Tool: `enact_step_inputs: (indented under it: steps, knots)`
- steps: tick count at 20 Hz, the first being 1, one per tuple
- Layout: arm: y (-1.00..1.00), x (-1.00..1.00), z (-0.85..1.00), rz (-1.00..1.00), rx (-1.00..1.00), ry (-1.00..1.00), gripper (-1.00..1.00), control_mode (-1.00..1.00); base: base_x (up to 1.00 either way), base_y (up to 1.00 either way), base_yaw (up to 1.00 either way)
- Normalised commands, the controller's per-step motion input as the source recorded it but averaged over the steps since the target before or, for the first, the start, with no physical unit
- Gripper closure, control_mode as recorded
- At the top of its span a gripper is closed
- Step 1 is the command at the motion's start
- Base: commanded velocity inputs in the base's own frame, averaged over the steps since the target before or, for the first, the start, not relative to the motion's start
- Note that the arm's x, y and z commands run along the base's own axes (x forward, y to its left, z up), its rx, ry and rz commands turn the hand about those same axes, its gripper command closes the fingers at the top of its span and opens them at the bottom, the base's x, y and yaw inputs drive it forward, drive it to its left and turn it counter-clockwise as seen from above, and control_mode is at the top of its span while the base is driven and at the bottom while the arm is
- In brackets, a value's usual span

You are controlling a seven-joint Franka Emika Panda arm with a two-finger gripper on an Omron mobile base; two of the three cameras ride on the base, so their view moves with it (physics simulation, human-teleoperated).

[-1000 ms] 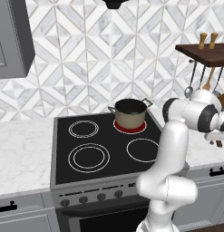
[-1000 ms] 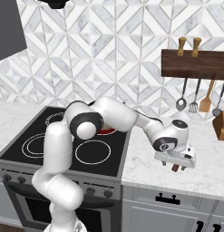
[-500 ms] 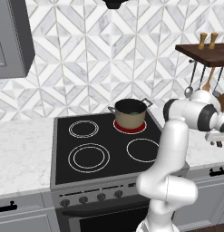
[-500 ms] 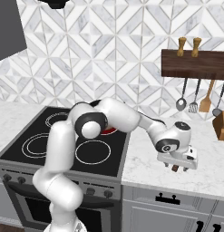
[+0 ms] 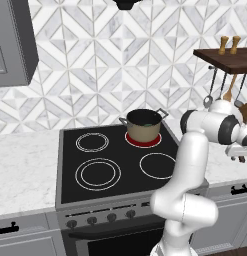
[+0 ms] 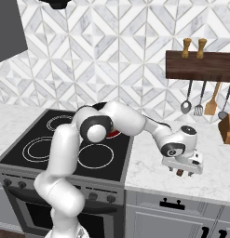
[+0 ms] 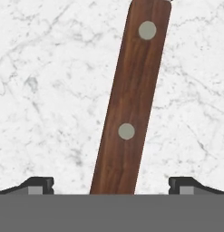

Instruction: Put the broccoli and onion in the pot. Retrieve the spatula and lightly stir the vegetables in the pot.

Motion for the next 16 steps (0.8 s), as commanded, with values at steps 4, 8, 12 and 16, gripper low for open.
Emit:
enact_step_inputs:
  steps: [4, 8, 12, 16]
  knots:
    - [0.00, 0.16, -0.19, 0.00, 0.00, 0.00, 1.00, -1.00, 0.00, 0.00, 0.00]
    - [0.00, 0.01, -0.17, 0.00, 0.04, -0.07, 1.00, -1.00, 0.00, 0.00, 0.00]
    - [0.00, 0.00, -0.20, 0.00, 0.04, -0.09, 1.00, -1.00, 0.00, 0.00, 0.00]
    - [0.00, 0.02, -0.23, 0.00, 0.01, -0.05, 1.00, -1.00, 0.00, 0.00, 0.00]
